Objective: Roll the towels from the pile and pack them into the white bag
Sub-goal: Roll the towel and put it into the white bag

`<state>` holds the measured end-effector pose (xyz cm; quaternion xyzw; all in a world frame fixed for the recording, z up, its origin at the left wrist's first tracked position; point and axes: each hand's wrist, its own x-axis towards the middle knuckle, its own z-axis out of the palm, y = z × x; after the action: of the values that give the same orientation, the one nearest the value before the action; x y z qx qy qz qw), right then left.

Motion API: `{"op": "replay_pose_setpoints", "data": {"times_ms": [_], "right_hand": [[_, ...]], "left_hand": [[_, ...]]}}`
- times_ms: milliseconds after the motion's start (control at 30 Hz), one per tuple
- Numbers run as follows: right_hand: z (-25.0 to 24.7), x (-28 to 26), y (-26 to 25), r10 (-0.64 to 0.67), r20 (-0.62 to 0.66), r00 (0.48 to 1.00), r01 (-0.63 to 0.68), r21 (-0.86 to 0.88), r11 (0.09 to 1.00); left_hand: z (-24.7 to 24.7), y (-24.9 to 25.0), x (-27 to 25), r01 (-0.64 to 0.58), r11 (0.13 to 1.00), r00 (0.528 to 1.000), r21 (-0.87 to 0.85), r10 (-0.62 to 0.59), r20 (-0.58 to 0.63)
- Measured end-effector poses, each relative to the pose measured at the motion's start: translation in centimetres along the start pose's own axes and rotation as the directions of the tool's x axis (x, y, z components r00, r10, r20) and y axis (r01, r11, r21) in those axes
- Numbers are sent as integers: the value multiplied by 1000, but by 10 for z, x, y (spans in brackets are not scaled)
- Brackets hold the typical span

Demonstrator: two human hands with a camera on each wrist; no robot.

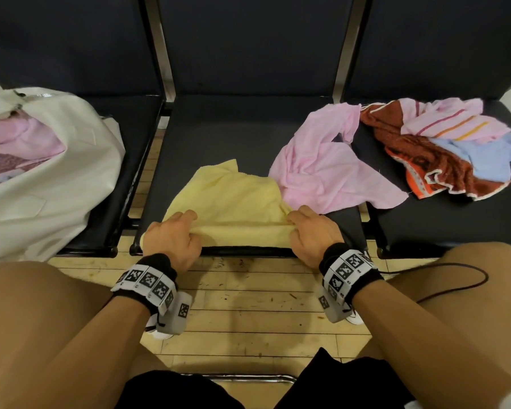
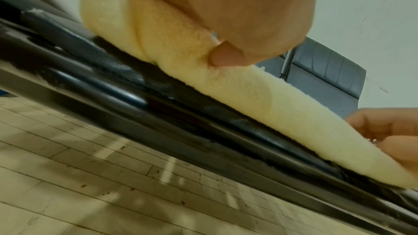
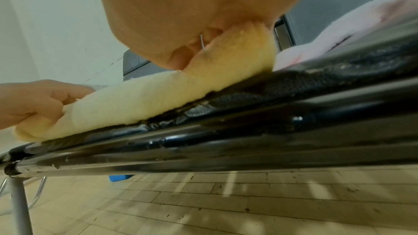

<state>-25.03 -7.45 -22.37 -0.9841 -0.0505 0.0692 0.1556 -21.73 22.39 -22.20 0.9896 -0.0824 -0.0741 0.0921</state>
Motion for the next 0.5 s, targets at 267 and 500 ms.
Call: {"op": "replay_pose_setpoints", "data": {"times_ms": [267,500], "right_hand": [[14,3,-3,-213,-227,950,190,-117,975],[28,-5,-7,-196,-159,968,183,-97,978]], "left_hand": [[8,7,0,-150,987,964,49,158,-215],[16,14,-6,-214,976,967,39,217,-134]]}}
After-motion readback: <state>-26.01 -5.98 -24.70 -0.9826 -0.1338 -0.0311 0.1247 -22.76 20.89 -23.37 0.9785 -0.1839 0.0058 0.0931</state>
